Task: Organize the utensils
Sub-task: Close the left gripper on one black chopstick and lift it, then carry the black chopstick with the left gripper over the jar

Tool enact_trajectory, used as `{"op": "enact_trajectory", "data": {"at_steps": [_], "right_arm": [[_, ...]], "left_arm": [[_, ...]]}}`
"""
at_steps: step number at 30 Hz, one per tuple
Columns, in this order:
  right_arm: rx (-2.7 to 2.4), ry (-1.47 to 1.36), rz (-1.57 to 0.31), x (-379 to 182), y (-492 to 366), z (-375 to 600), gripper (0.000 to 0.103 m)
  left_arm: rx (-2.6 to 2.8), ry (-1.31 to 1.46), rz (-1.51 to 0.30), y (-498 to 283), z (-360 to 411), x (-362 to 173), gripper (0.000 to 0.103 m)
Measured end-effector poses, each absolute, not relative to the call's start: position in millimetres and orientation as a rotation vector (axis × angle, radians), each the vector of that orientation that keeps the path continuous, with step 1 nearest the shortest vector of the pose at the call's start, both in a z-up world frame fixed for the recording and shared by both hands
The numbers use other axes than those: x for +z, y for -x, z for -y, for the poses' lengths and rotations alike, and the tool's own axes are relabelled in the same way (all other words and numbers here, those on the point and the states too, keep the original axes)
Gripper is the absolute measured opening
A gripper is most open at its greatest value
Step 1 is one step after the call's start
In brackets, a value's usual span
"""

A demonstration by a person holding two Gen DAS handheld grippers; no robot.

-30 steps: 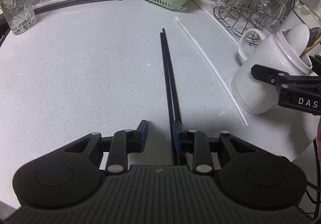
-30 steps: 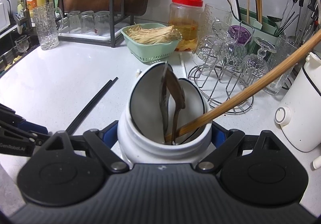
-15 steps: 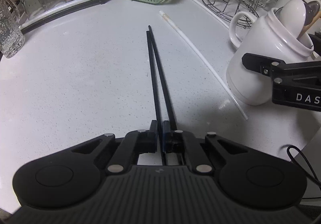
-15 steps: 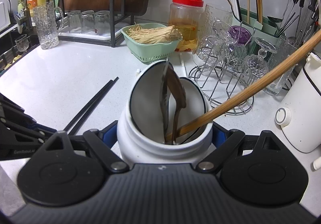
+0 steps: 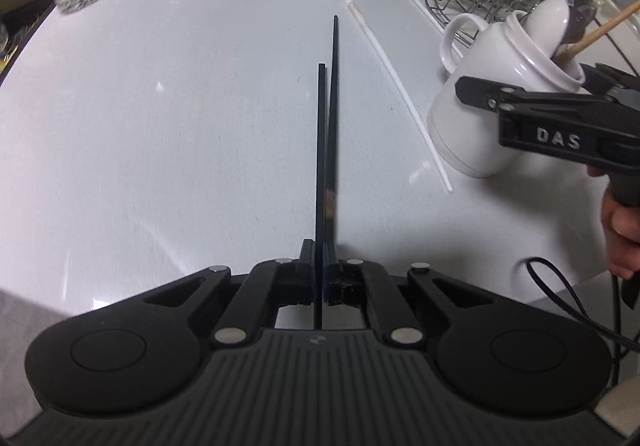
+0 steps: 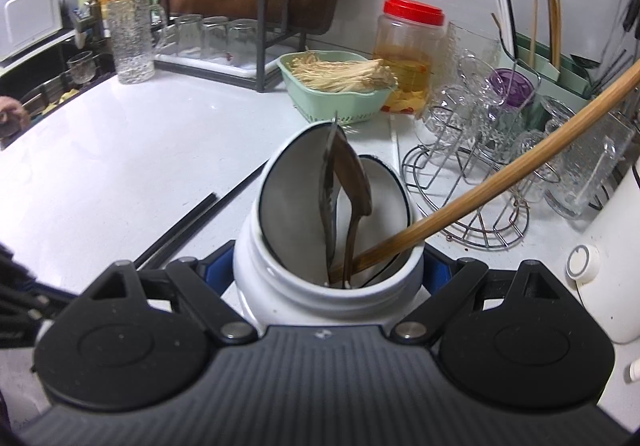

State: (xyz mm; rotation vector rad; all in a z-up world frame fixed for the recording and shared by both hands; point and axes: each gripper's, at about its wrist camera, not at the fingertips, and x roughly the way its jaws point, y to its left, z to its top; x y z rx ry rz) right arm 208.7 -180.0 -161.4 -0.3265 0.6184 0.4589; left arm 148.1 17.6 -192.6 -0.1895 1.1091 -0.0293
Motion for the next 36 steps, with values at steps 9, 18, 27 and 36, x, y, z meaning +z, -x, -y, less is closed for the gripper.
{"op": "enact_trajectory", "data": {"at_steps": [9, 18, 27, 36], "right_arm": [[0.515, 0.35, -0.622, -160.4, -202.7, 184.7, 0.092], [0.532, 0.36, -0.635, -159.6, -195.3, 185.2, 0.092], [0.514, 0.353, -0.64, -160.0, -182.1, 189.0, 0.092], [0.506, 0.354, -0.648, -159.9, -178.3, 189.3, 0.092]], "left_arm": [[0.018, 0.304, -1.111, -113.4, -11.1, -194.9, 0.004], [0.009, 0.431, -1.119, -98.1, -20.7, -192.2, 0.019], [-0.072, 0.508, -1.159, -97.3, -17.3, -218.6, 0.034], [-0.075, 0.569, -1.179, -105.9, -9.2, -241.0, 0.031]]}}
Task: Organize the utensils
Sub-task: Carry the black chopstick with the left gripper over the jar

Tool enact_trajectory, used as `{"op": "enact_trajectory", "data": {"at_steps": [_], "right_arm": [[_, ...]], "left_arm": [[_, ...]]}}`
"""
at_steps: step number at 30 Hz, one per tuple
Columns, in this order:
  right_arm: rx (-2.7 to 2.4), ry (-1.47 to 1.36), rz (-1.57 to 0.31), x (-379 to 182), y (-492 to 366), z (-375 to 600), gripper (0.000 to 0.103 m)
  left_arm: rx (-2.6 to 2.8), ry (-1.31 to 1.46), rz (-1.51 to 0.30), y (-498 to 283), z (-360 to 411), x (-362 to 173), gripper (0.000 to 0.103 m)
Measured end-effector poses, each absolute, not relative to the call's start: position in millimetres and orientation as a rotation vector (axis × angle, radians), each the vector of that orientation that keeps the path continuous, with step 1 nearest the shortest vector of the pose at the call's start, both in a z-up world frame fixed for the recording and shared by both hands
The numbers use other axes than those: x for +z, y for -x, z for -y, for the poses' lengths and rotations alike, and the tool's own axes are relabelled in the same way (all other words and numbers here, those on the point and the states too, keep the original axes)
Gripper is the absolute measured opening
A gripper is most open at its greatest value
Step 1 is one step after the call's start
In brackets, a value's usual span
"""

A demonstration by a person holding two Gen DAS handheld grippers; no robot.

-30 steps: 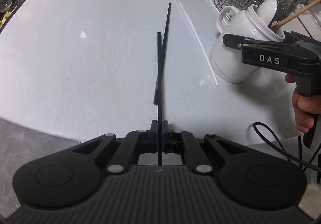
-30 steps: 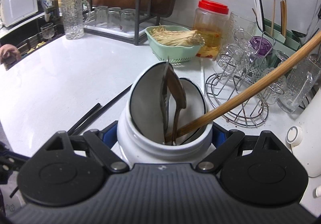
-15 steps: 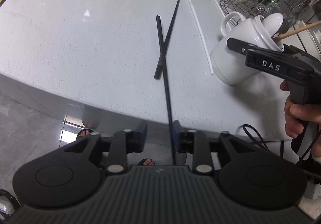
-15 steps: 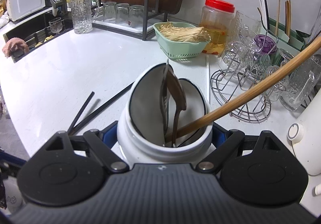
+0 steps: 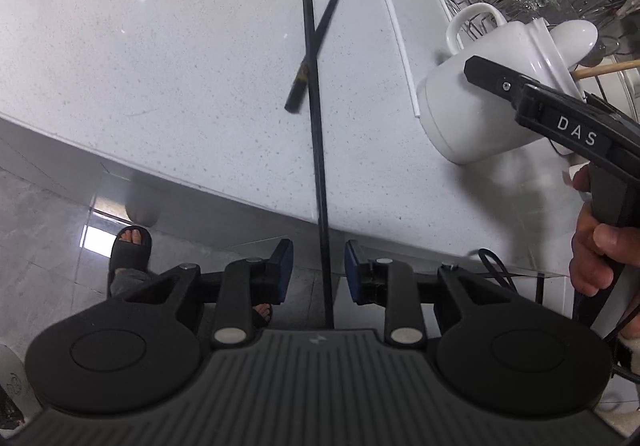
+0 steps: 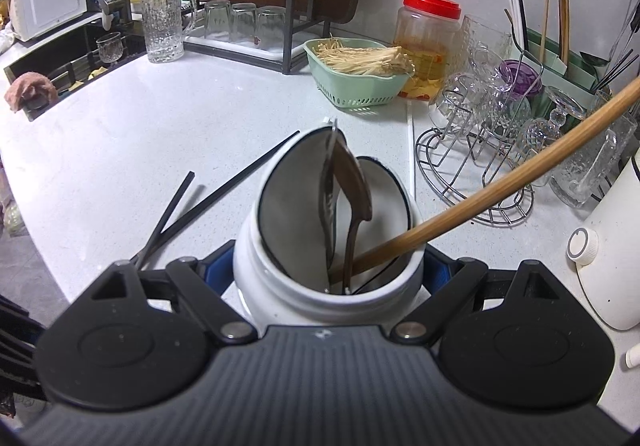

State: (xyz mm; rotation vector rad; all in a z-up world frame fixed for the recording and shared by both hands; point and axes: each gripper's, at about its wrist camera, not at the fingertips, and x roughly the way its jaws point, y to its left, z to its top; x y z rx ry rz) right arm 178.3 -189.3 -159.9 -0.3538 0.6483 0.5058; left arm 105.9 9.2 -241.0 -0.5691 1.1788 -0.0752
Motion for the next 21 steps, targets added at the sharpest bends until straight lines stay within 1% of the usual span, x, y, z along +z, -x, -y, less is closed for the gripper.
{"op": "enact_trajectory", "data": {"at_steps": [1, 2, 3, 4, 6, 7, 11, 21], "right_arm": [[0.506, 0.354, -0.648, -159.9, -178.4, 189.4, 0.092], [0.506, 0.354, -0.647, -159.7, -178.6, 189.5, 0.092], [0.507, 0.355, -0.645, -159.7, -178.5, 189.6, 0.092], [0.508, 0.356, -0.642, -159.8, -178.3, 189.6, 0.092], [0.509, 0.356, -0.642, -159.9, -178.3, 189.8, 0.092], [0.509, 0.356, -0.641, -160.1, -178.1, 189.9, 0.092], [0.509, 0.355, -0.637, -160.6, -177.1, 190.3, 0.092], [0.505, 0.356, -0.645, -159.7, -177.8, 189.2, 0.092]], "left_arm": [[-0.078, 0.573, -1.18, -107.0, -7.6, -244.6, 0.031], [-0.083, 0.575, -1.184, -107.1, -5.8, -248.0, 0.028], [-0.081, 0.576, -1.195, -107.0, -4.7, -251.1, 0.021], [-0.077, 0.576, -1.203, -107.0, -3.3, -252.9, 0.018], [-0.086, 0.571, -1.194, -104.8, -2.3, -250.2, 0.008], [-0.085, 0.563, -1.19, -104.1, -2.0, -247.9, 0.006], [-0.084, 0.537, -1.167, -100.0, -7.6, -231.7, 0.005], [-0.101, 0.502, -1.095, -95.4, -41.6, -160.1, 0.005]]}}
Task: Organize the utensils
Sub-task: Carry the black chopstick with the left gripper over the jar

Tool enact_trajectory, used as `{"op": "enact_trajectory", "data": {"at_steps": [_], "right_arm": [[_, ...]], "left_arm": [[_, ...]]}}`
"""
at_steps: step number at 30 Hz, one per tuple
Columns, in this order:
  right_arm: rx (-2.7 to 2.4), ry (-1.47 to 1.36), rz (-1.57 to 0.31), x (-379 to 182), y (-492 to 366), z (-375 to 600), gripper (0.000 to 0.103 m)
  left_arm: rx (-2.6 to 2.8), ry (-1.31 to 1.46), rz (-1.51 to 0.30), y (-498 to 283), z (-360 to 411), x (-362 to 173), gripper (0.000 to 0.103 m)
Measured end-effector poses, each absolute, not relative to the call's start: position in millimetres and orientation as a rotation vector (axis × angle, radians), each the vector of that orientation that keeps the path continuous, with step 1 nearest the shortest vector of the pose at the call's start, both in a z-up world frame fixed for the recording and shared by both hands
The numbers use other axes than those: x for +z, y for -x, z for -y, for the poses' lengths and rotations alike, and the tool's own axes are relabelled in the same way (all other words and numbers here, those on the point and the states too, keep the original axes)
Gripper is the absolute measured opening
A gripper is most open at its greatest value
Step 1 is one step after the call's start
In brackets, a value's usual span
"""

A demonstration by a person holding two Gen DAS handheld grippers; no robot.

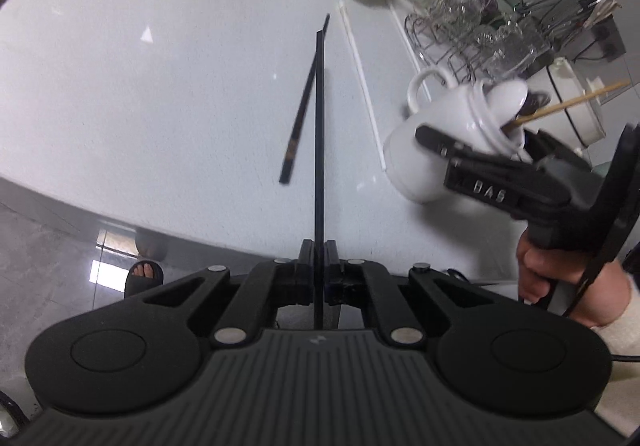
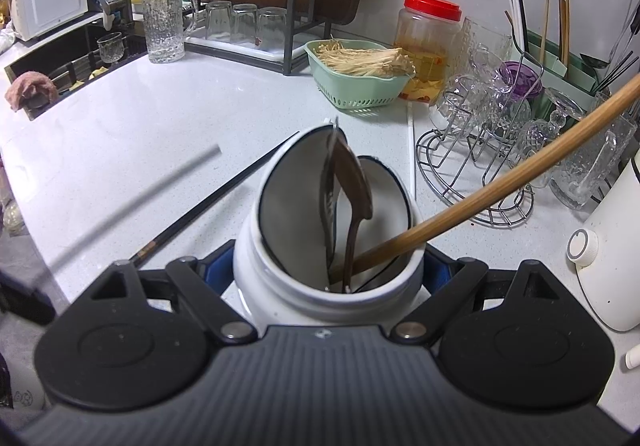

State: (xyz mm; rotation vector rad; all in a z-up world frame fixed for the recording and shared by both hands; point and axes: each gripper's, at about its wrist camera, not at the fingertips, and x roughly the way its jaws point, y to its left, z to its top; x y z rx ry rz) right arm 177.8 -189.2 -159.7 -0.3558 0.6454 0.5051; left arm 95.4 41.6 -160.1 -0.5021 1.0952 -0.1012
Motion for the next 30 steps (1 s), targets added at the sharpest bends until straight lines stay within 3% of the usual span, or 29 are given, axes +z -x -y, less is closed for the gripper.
{"op": "enact_trajectory", "data": {"at_steps": [11, 20, 30], "right_arm": [[0.468, 0.338, -0.644, -160.7, -175.6, 186.5, 0.092], [0.453, 0.326, -0.637, -161.1, -173.3, 185.6, 0.092], [0.468, 0.327, -0.615, -162.6, -171.7, 187.9, 0.092]], "left_arm": [[-0.304, 0.481, -1.126, -126.4, -58.8, -78.1, 0.005], [-0.47, 0.454, -1.307, -141.8, -65.1, -13.8, 0.005], [-0.568, 0.441, -1.52, -146.6, -52.3, 19.8, 0.005]]}}
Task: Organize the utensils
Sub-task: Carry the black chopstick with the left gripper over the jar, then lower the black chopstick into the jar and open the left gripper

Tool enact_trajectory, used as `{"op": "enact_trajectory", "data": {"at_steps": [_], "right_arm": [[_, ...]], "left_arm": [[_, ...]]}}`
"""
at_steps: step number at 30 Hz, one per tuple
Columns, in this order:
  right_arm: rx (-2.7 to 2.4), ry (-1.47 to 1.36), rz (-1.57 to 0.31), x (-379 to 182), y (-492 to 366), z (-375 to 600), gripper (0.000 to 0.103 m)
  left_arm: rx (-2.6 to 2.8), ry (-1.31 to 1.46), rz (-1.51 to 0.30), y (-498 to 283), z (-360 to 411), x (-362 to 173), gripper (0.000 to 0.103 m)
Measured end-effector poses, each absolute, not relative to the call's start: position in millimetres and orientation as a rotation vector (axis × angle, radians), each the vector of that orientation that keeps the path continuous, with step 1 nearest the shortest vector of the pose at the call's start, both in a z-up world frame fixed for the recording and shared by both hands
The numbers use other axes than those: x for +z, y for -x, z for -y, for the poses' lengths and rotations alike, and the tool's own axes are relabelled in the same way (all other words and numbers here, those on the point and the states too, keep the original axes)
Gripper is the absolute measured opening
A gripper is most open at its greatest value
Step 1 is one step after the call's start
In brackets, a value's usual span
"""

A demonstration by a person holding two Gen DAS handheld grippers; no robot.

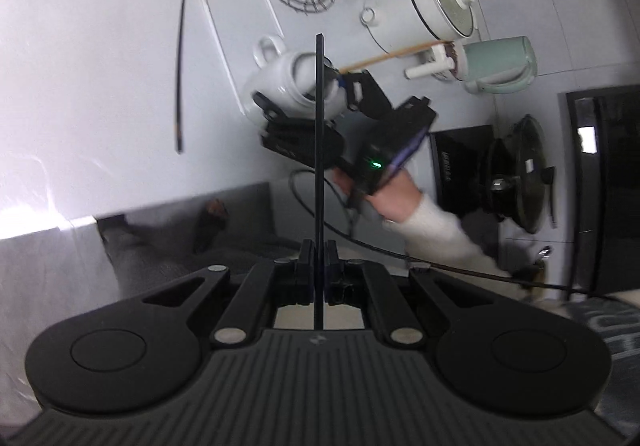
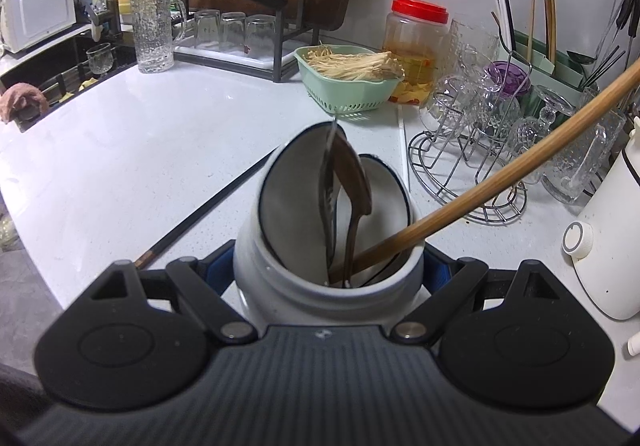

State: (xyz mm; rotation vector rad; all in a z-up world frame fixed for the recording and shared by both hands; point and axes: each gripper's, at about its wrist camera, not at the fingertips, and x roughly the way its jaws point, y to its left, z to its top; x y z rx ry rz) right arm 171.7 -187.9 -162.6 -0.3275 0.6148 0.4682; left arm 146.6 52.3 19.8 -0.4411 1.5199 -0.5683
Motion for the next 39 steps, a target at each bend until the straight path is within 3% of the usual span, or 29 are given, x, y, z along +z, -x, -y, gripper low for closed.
{"op": "enact_trajectory", "data": {"at_steps": [14, 39], "right_arm": [[0.472, 0.322, -0.597, -164.1, -169.6, 188.9, 0.092], [0.455, 0.312, -0.6, -164.1, -170.6, 187.6, 0.092]], "left_arm": [[-0.558, 0.48, -1.702, -171.3, -24.8, -5.1, 0.005], [-0.604, 0.297, -1.934, -246.9, 20.7, -37.0, 0.006]]}}
